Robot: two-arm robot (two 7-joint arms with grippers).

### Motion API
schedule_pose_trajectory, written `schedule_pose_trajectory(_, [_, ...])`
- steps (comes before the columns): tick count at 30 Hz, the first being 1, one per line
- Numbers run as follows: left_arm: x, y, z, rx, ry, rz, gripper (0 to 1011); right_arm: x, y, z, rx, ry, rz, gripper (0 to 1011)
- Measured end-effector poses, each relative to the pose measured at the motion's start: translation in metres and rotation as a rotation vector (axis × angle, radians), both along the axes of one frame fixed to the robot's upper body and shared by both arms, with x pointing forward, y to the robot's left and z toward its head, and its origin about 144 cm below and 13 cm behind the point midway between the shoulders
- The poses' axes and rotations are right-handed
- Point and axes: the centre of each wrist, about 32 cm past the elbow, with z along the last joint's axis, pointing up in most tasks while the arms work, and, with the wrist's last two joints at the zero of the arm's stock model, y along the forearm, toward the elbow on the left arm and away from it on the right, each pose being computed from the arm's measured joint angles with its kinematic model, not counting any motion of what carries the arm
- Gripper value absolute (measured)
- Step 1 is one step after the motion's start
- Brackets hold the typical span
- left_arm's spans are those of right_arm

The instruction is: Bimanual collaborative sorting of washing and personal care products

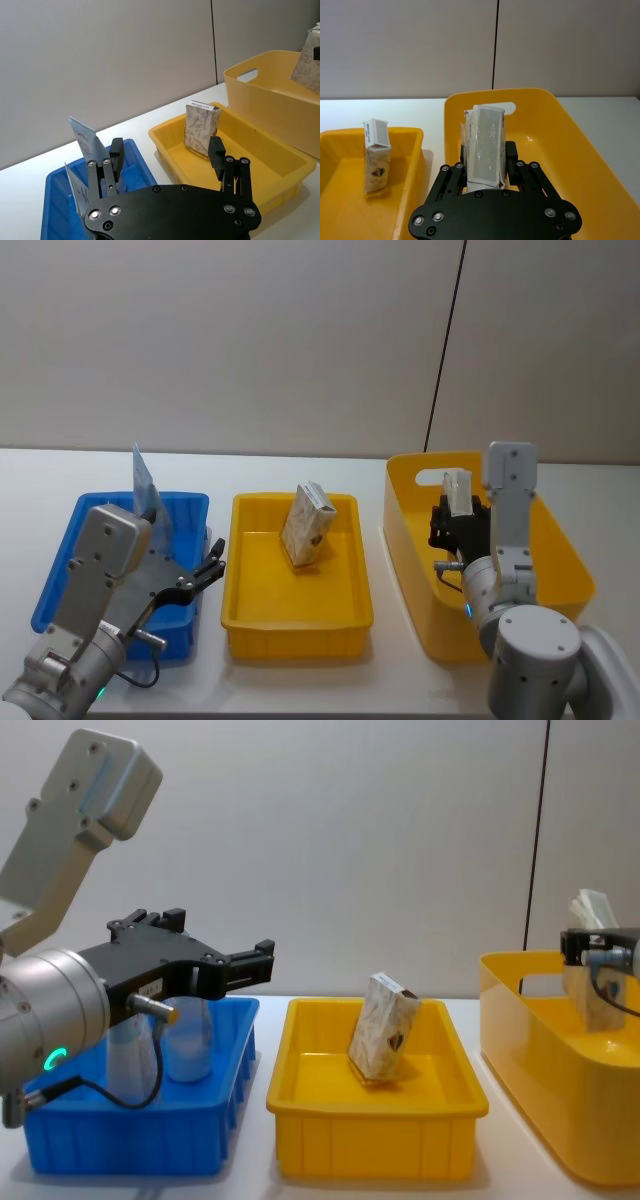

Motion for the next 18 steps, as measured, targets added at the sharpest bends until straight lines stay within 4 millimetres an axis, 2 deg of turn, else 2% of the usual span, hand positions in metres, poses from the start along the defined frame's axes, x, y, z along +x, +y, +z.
schedule_pose_trajectory(8, [0.0, 0.0, 0.0, 0.0, 0.0, 0.0, 1001, 0.0033, -0.0036, -0.0026, 0.003, 0.029, -0.004, 379])
schedule_pose_trajectory(9, [0.0, 0.0, 0.0, 0.0, 0.0, 0.0, 1001, 0.0035, -0.004, -0.0029, 0.003, 0.031, -0.005, 439])
schedule_pose_trajectory(13, [0.0, 0.0, 0.0, 0.0, 0.0, 0.0, 1001, 0.0038, -0.0044, -0.0038, 0.002, 0.034, -0.006, 516])
schedule_pose_trajectory(14, [0.0, 0.0, 0.0, 0.0, 0.0, 0.0, 1001, 0.0039, -0.0044, -0.0041, 0.001, 0.035, -0.007, 589])
schedule_pose_trajectory(16, [0.0, 0.0, 0.0, 0.0, 0.0, 0.0, 1001, 0.0038, -0.0042, -0.0044, 0.0, 0.035, -0.007, 629])
schedule_pose_trajectory(17, [0.0, 0.0, 0.0, 0.0, 0.0, 0.0, 1001, 0.0036, -0.0041, -0.0048, 0.0, 0.035, -0.008, 692])
schedule_pose_trajectory(18, [0.0, 0.0, 0.0, 0.0, 0.0, 0.0, 1001, 0.0035, -0.004, -0.005, 0.0, 0.035, -0.008, 692])
